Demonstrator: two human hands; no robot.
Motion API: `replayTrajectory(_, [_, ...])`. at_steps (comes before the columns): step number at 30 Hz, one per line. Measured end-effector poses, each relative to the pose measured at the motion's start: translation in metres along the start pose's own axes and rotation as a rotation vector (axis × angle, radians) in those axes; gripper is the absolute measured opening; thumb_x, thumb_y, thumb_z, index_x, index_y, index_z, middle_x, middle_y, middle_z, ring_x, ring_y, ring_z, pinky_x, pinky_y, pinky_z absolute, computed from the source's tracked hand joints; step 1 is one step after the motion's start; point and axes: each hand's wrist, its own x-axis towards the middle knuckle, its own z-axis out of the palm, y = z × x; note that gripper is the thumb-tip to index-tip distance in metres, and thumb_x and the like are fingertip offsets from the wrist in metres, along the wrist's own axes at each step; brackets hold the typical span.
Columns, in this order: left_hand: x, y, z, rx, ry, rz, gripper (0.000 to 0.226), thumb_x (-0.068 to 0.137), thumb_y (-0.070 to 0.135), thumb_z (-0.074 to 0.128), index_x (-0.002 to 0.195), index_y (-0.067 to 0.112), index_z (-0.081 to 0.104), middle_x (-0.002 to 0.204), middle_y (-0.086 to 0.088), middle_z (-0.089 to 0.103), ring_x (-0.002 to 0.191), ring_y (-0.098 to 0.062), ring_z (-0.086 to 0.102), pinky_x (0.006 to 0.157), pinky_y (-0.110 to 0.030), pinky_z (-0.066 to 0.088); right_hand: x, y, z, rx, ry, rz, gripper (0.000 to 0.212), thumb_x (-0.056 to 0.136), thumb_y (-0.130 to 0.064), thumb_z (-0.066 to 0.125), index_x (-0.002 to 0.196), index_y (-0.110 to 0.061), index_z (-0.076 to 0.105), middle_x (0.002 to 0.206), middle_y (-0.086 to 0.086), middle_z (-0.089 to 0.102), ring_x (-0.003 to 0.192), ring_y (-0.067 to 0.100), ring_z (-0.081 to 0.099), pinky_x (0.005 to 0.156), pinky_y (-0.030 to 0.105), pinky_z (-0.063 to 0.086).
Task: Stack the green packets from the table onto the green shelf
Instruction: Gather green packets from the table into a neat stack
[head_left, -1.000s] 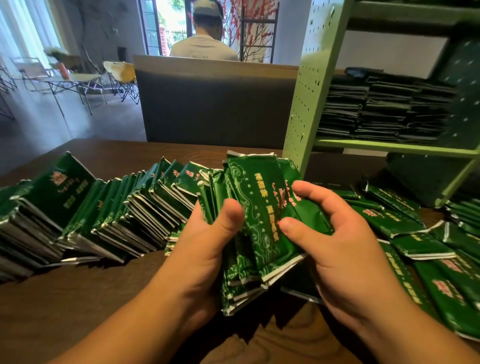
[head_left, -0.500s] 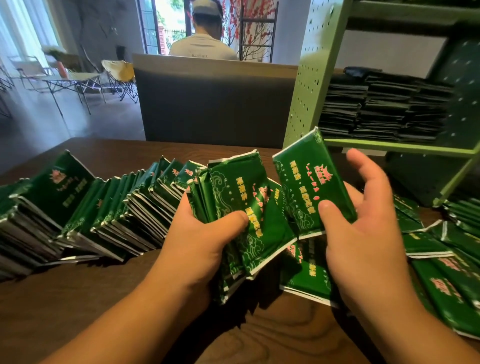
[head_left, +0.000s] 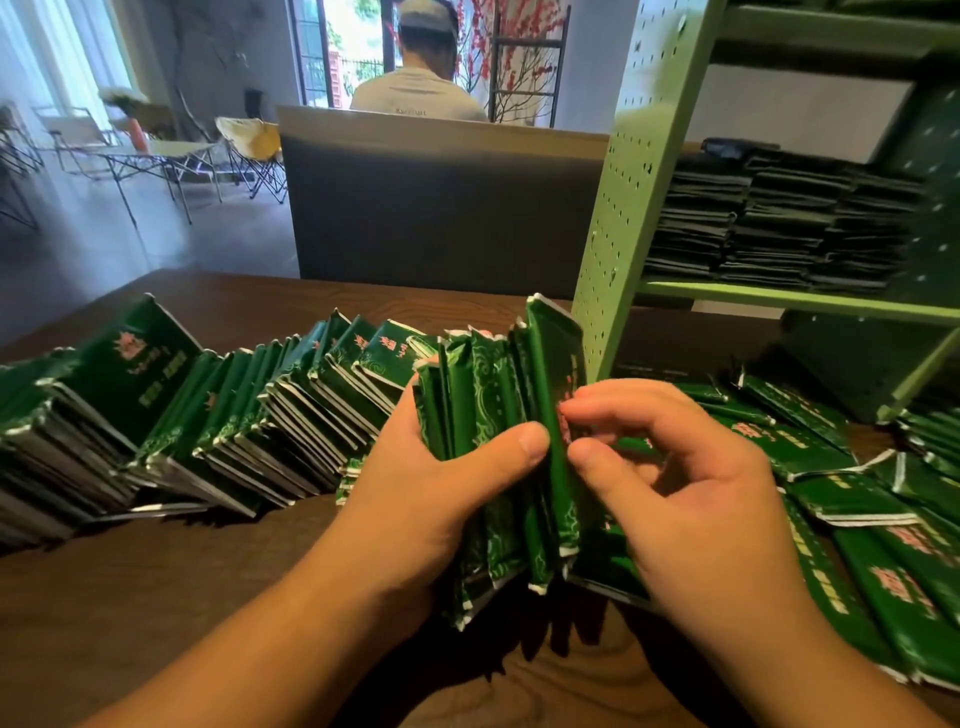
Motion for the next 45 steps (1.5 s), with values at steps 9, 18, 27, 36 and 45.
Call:
replayTrajectory(9, [-0.001, 0.003, -0.004, 0.038, -0.155, 0.043, 0.093, 0.066, 0.042, 0.091, 0.139, 0.003, 0.047, 0.126, -0.022, 0.068, 0.114, -0.041, 0.068, 0.086, -0.044, 0.057, 0.012, 0.009, -0.010, 0.861, -0.467, 0.494, 0.082, 0.049, -0.028, 0.101, 0.124, -0.019, 0.068, 0.112, 0.014, 0.074, 0.104, 0.031, 0.072, 0.080, 0.041, 0.060])
replayTrajectory(18, [-0.004, -0.001, -0.004, 0.365, 0.029, 0.269, 0.048, 0.074, 0.034, 0.075, 0.119, 0.024, 0.062, 0.105, 0.006, 0.076, 0.096, -0.010, 0.074, 0.075, -0.019, 0.057, 0.005, -0.013, -0.005, 0.385, -0.290, 0.407, 0.039, 0.060, -0.004, 0.093, 0.092, -0.021, 0.077, 0.089, -0.002, 0.079, 0.083, 0.012, 0.076, 0.067, 0.018, 0.057])
replayTrajectory(27, [0.027, -0.006, -0.006, 0.090, 0.183, 0.094, 0.024, 0.102, -0.004, 0.043, 0.106, 0.007, 0.063, 0.076, 0.005, 0.063, 0.060, -0.001, 0.067, 0.053, -0.014, 0.049, -0.009, -0.013, 0.008, 0.118, -0.380, 0.384, 0.136, 0.034, -0.044, 0.091, 0.140, -0.075, 0.012, 0.130, -0.039, 0.056, 0.114, -0.011, 0.061, 0.095, 0.020, 0.052])
replayTrajectory(36, [-0.005, -0.015, 0.011, 0.306, 0.087, 0.209, 0.037, 0.100, -0.001, 0.046, 0.123, 0.027, 0.051, 0.090, 0.010, 0.071, 0.083, 0.016, 0.066, 0.071, -0.004, 0.049, -0.008, -0.017, 0.002, 0.086, -0.359, 0.258, 0.092, 0.074, -0.006, 0.081, 0.132, -0.062, 0.037, 0.120, -0.030, 0.065, 0.109, -0.004, 0.066, 0.094, 0.028, 0.054])
replayTrajectory(45, [-0.017, -0.001, 0.018, 0.258, 0.024, 0.550, 0.058, 0.096, 0.034, 0.049, 0.152, 0.030, 0.034, 0.131, 0.009, 0.063, 0.123, -0.021, 0.063, 0.098, -0.031, 0.052, -0.021, -0.018, 0.009, 0.235, -0.092, -0.041, 0.094, 0.068, -0.002, 0.085, 0.137, -0.052, 0.045, 0.129, -0.021, 0.064, 0.116, 0.005, 0.066, 0.090, 0.021, 0.056])
